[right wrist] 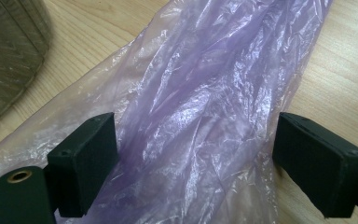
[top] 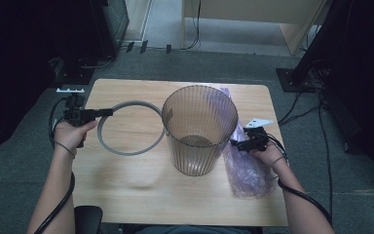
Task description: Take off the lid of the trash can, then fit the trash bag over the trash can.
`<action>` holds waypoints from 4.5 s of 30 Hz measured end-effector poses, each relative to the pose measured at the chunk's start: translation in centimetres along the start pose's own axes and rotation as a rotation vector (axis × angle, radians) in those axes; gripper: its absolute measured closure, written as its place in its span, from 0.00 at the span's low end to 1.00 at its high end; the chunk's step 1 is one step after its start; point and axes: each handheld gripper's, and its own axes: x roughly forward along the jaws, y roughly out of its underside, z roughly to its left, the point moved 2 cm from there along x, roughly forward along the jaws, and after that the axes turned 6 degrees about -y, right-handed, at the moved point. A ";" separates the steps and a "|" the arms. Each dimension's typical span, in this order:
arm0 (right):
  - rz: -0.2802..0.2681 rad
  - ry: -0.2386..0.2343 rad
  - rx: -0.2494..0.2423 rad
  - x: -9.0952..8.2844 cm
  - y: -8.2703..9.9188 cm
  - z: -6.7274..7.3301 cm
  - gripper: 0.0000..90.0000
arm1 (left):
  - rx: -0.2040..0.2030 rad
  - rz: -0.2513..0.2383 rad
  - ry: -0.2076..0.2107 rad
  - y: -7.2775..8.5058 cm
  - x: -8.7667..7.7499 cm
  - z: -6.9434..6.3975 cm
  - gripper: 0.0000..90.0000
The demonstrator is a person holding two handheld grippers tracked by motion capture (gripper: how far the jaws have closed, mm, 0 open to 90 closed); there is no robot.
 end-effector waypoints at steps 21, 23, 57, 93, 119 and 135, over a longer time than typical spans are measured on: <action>0.001 0.000 0.004 0.0 0.0 0.0 0.15 | -0.053 0.002 -0.002 2.6 1.7 1.5 0.92; 0.001 0.000 0.004 0.0 0.0 0.0 0.15 | -0.053 0.004 -0.005 2.7 1.8 1.6 0.92; -0.008 -0.002 0.033 -0.5 -0.2 -0.5 0.16 | -0.049 0.039 -0.057 5.6 3.5 4.7 0.92; -0.009 -0.006 0.020 0.0 0.0 -0.2 0.15 | -0.028 0.041 -0.095 7.4 4.5 6.5 0.91; -0.017 0.009 0.010 0.0 -0.1 -0.1 0.26 | -0.063 0.013 -0.113 7.5 4.0 6.8 0.62; -0.021 -0.004 -0.001 0.0 -0.1 0.0 0.28 | -0.040 0.045 -0.094 6.7 4.5 5.5 0.54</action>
